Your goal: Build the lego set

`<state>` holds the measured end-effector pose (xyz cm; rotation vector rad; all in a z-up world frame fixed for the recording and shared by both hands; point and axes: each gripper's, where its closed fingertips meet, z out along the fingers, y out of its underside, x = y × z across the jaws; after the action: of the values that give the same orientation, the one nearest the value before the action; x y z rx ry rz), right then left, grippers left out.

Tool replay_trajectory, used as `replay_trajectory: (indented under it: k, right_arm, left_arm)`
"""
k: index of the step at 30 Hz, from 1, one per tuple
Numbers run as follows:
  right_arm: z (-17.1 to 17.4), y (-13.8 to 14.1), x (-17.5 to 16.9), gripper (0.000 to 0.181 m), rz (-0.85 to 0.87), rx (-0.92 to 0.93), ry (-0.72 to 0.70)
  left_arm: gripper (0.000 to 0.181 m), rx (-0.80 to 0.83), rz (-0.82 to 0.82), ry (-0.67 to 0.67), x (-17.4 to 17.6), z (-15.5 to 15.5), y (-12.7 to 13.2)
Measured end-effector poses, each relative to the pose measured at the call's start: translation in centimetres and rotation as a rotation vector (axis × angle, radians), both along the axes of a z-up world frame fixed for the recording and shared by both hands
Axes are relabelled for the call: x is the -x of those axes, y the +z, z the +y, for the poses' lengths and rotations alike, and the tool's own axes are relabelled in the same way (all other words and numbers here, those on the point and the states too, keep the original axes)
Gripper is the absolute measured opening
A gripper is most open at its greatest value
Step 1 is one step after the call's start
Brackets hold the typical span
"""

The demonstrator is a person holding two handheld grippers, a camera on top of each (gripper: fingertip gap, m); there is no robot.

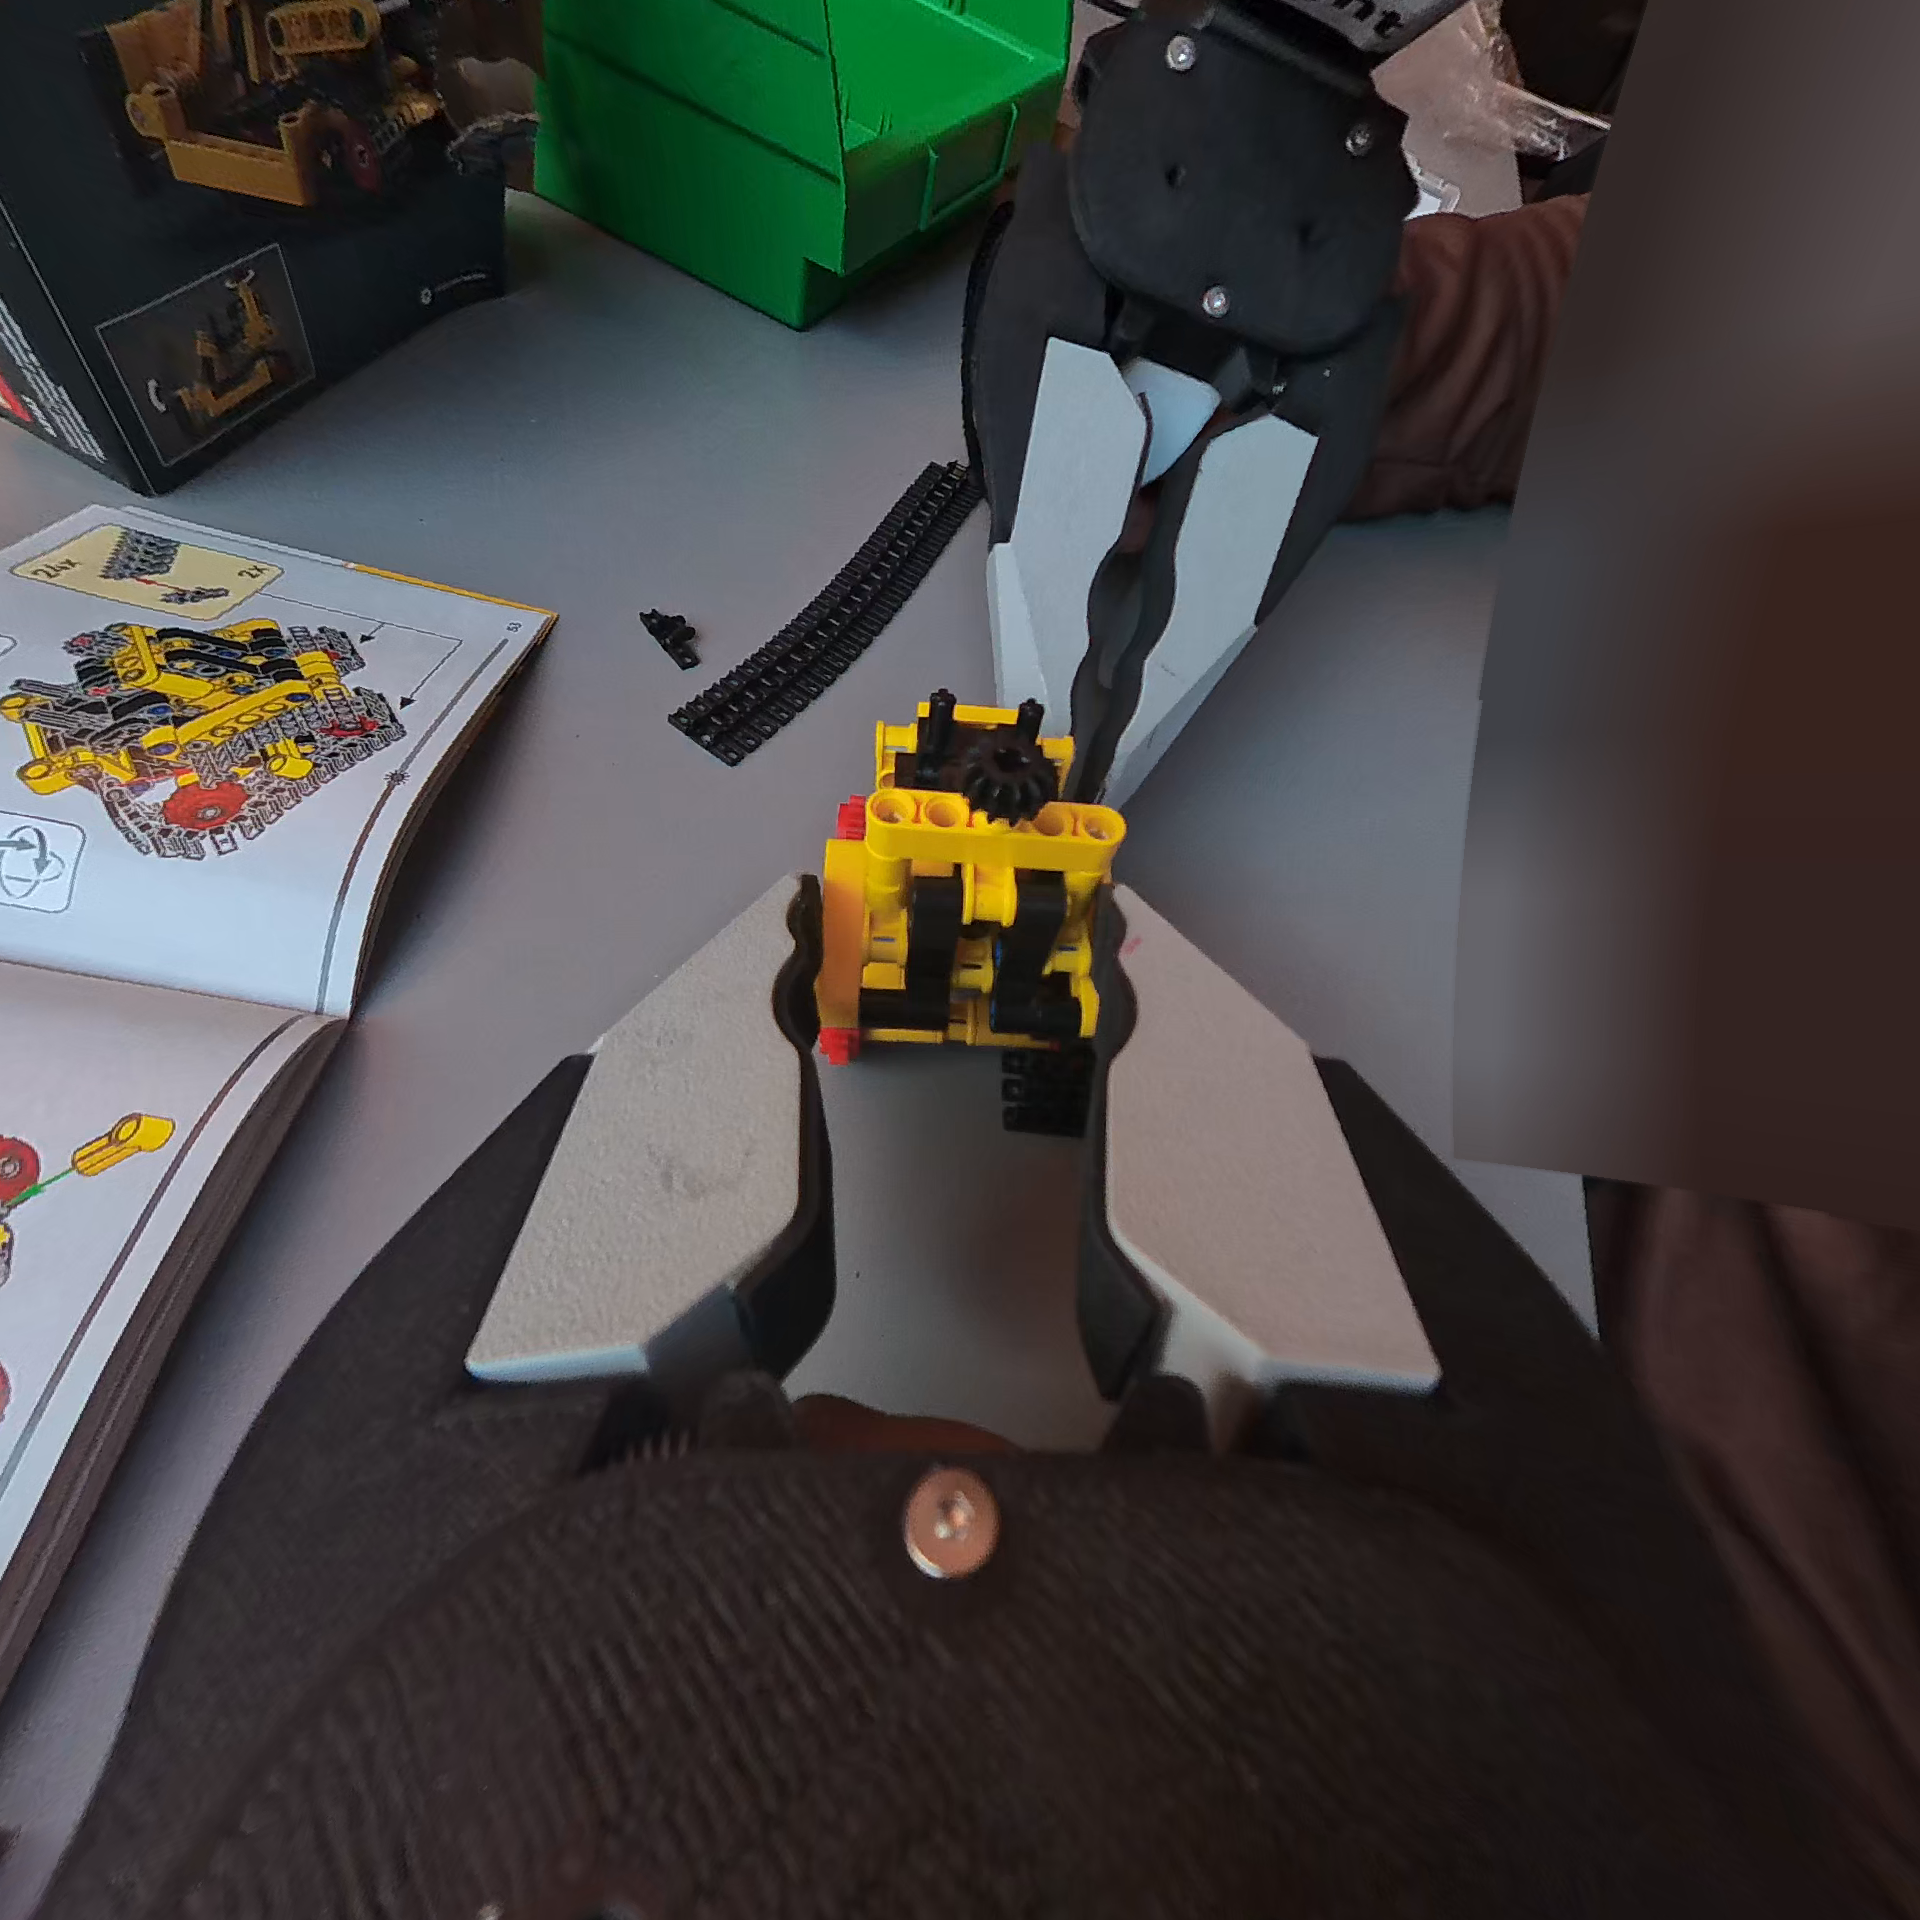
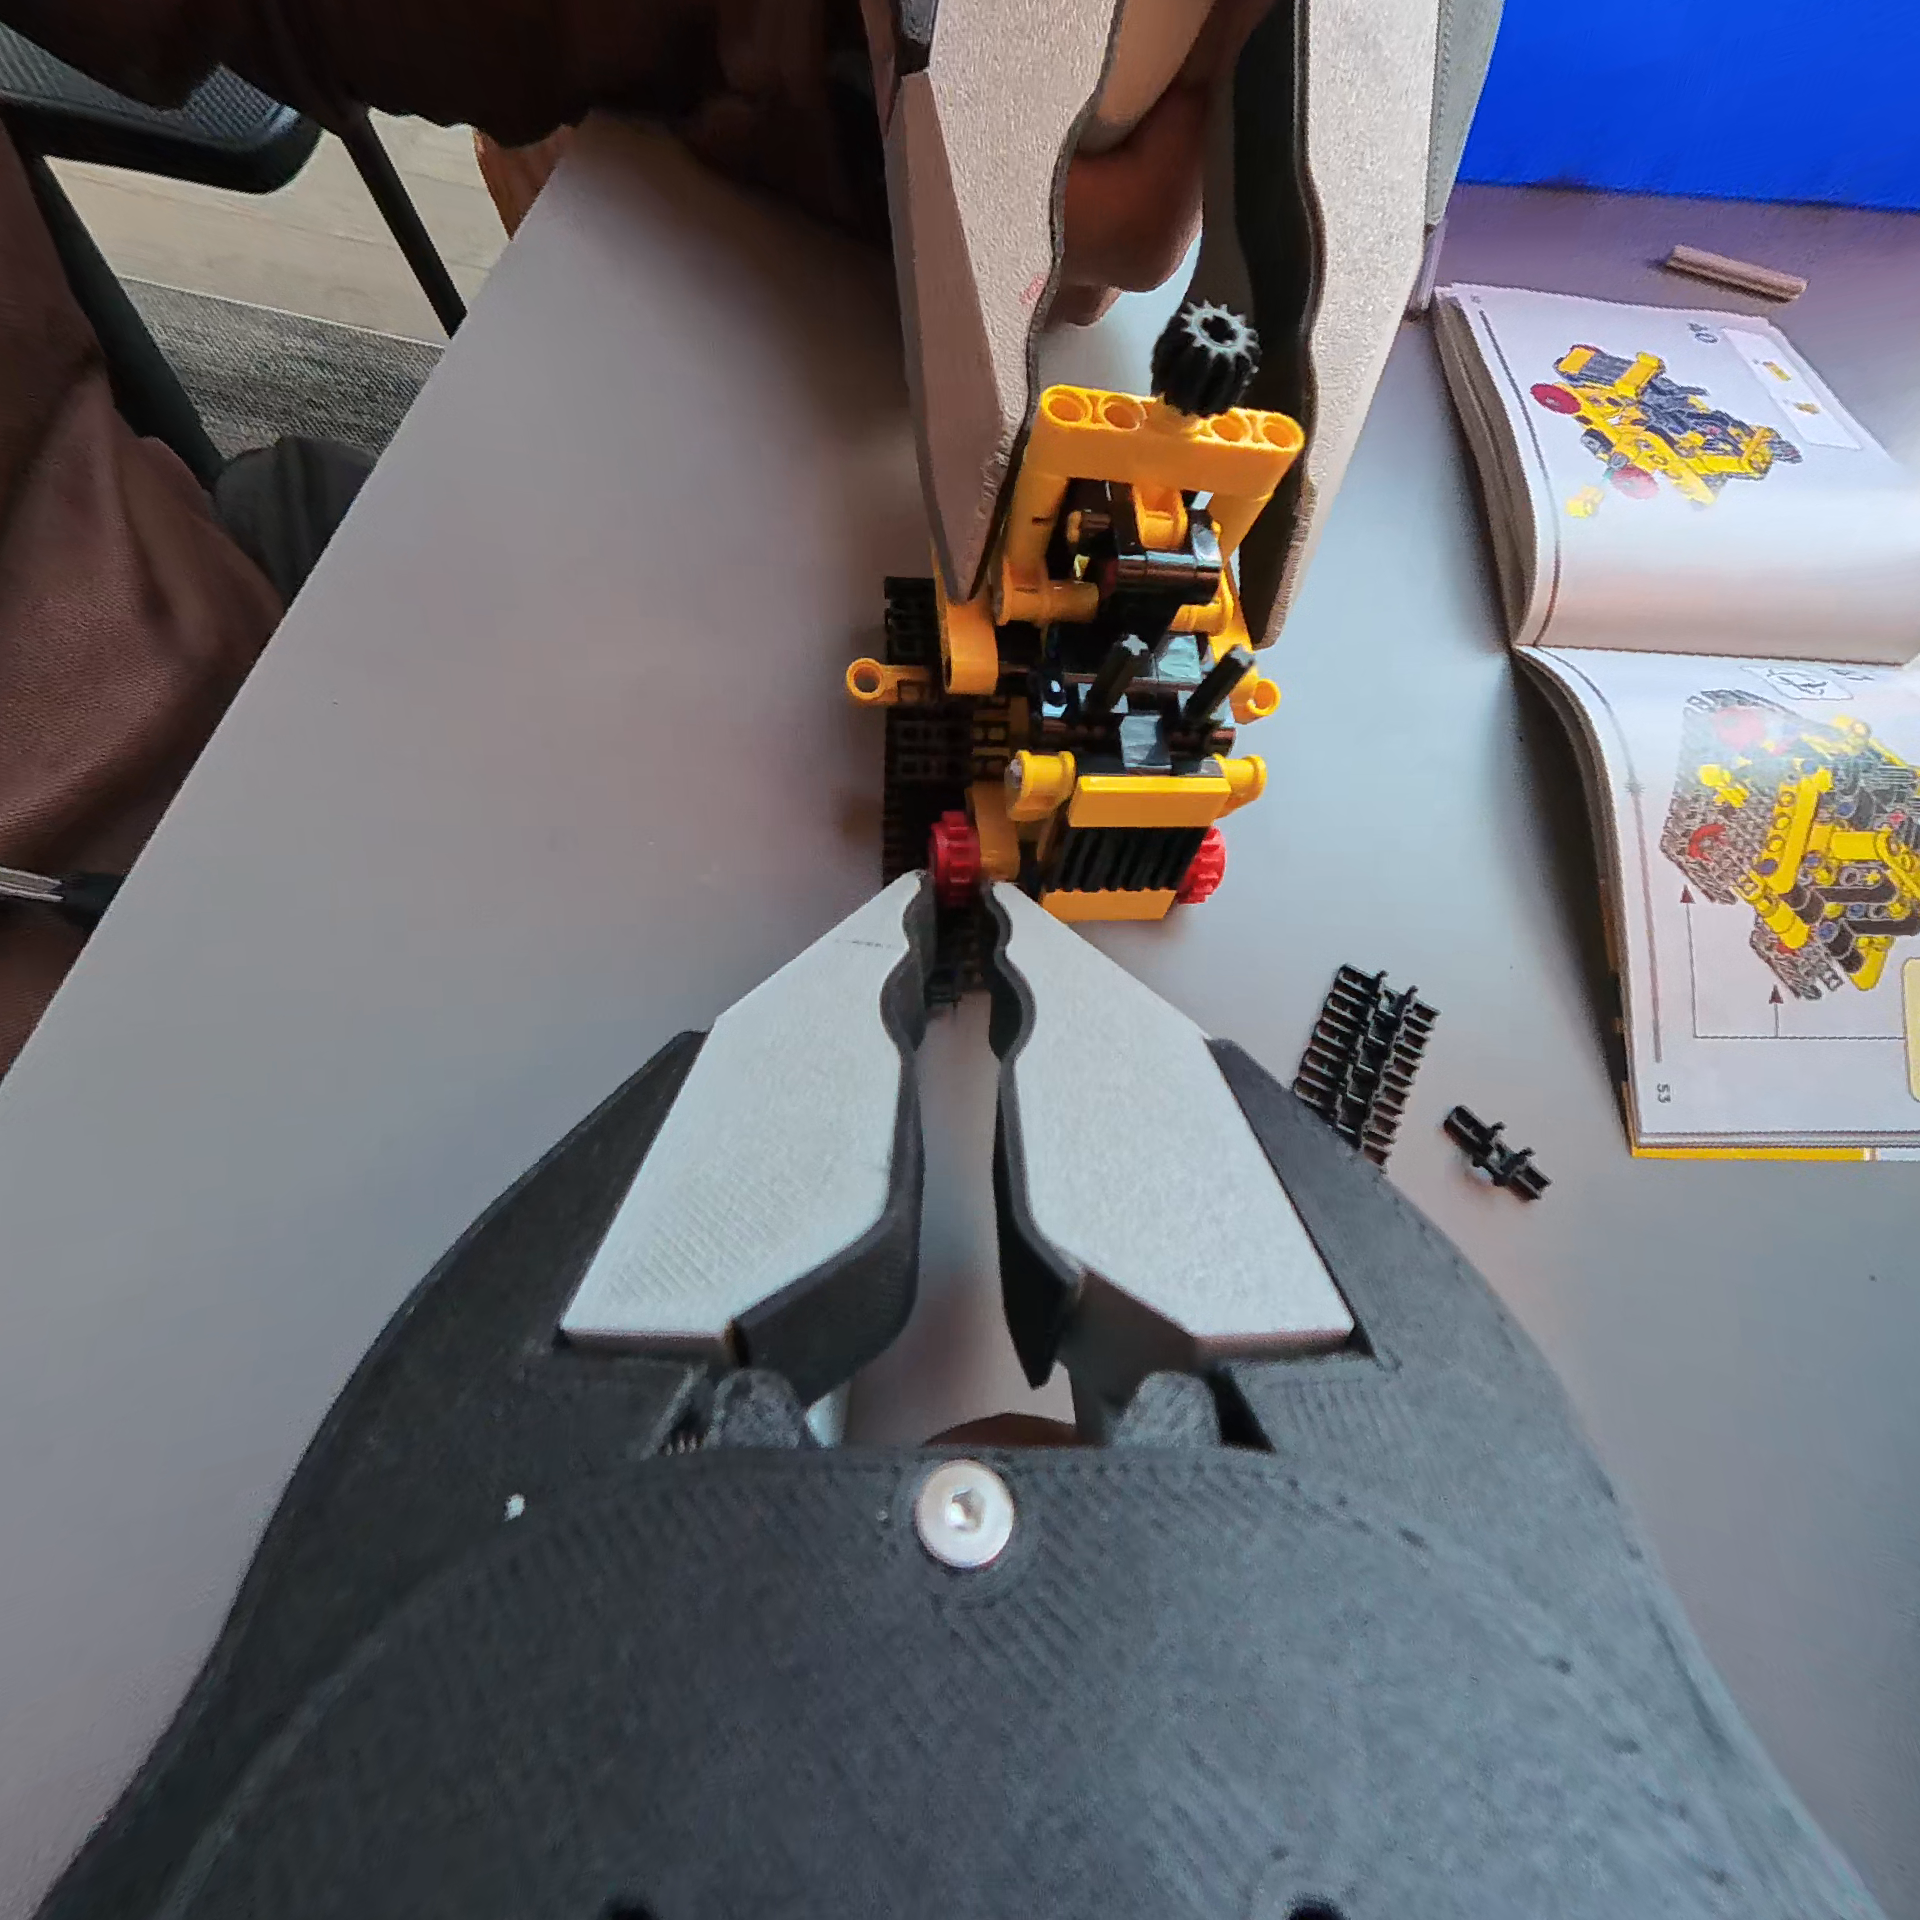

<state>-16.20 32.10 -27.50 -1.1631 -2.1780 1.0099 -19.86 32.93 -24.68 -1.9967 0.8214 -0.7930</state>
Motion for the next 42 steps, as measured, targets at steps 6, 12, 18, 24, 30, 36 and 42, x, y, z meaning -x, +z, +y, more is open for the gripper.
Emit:
replay_trajectory:
  k: [6, 12, 18, 24, 30, 36, 42]
  right_arm:
    - [-0.3, 0.2, 0.0, 0.004, 0.045, -0.073, 0.018]
    - [-0.4, 0.0, -0.1, 0.004, 0.034, -0.065, 0.019]
    - [-0.3, -0.6, -0.3, 0.001, 0.011, -0.099, 0.02]
    - [-0.4, 0.1, -0.3, 0.01, 0.005, 0.006, 0.001]
    - [0.0, -0.4, 0.4, 0.004, -0.026, -0.002, -0.104]
    - [-0.2, -0.6, 0.3, 0.003, -0.036, -0.048, -0.129]
    - [-0.3, -0.6, -0.3, 0.003, -0.051, -0.044, -0.17]
  left_arm:
    - [0.049, -0.012, 0.002, 0.005, 0.0, 0.0, 0.1]
    - [0.048, -0.025, 0.003, 0.01, 0.1, 0.1, 0.2]
    - [0.048, -0.048, 0.031, 0.008, 0.0, 0.1, 0.1]
    - [0.046, -0.078, 0.053, 0.004, 0.0, 0.1, 0.1]
    - [0.044, -0.082, 0.046, 0.033, 0.4, 0.5, 0.2]
    - [0.066, -0.067, 0.052, 0.068, 1.3, 0.7, 0.1]
    - [0.068, -0.075, 0.046, 0.071, 2.0, 0.3, 0.4]
